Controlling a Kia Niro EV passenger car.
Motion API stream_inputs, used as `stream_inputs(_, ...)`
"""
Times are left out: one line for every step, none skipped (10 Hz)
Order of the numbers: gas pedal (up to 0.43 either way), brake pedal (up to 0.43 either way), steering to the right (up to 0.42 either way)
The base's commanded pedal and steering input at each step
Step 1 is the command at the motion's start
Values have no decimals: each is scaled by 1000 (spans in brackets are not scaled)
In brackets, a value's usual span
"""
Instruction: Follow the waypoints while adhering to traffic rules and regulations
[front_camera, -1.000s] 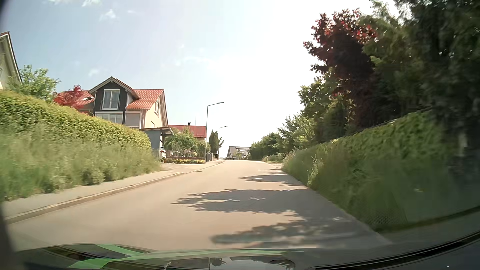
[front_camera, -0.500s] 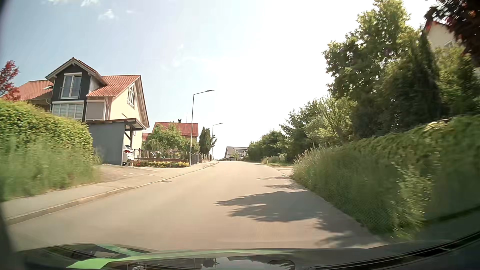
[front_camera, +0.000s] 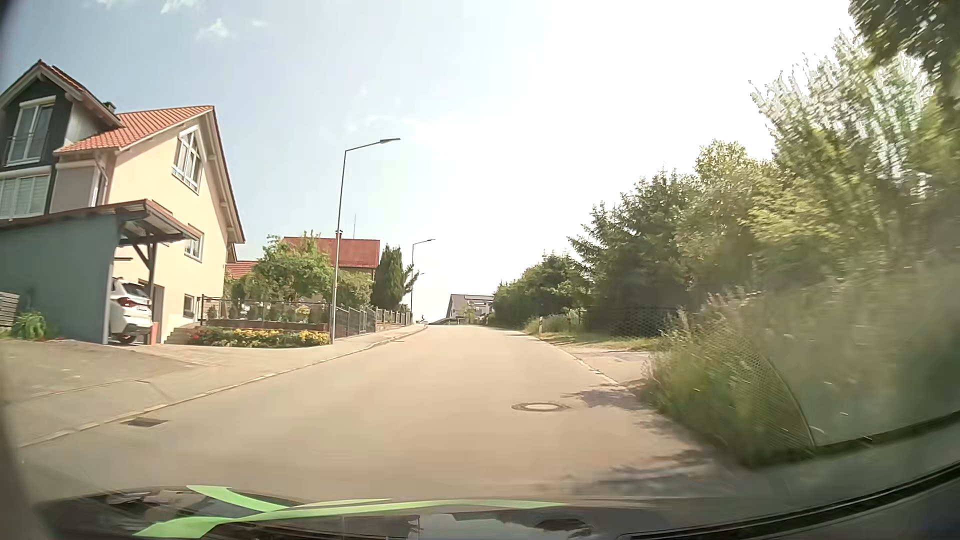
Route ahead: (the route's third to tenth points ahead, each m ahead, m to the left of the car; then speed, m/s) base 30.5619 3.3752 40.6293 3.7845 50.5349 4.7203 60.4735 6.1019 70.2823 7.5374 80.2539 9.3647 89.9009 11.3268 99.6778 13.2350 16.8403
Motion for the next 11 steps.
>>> stream_inputs(189, 0, -3)
stream_inputs(150, 0, -4)
stream_inputs(130, 0, -5)
stream_inputs(118, 0, -6)
stream_inputs(118, 0, -6)
stream_inputs(118, 0, -6)
stream_inputs(118, 0, -6)
stream_inputs(130, 0, -6)
stream_inputs(138, 0, -7)
stream_inputs(157, 0, -7)
stream_inputs(157, 0, -7)
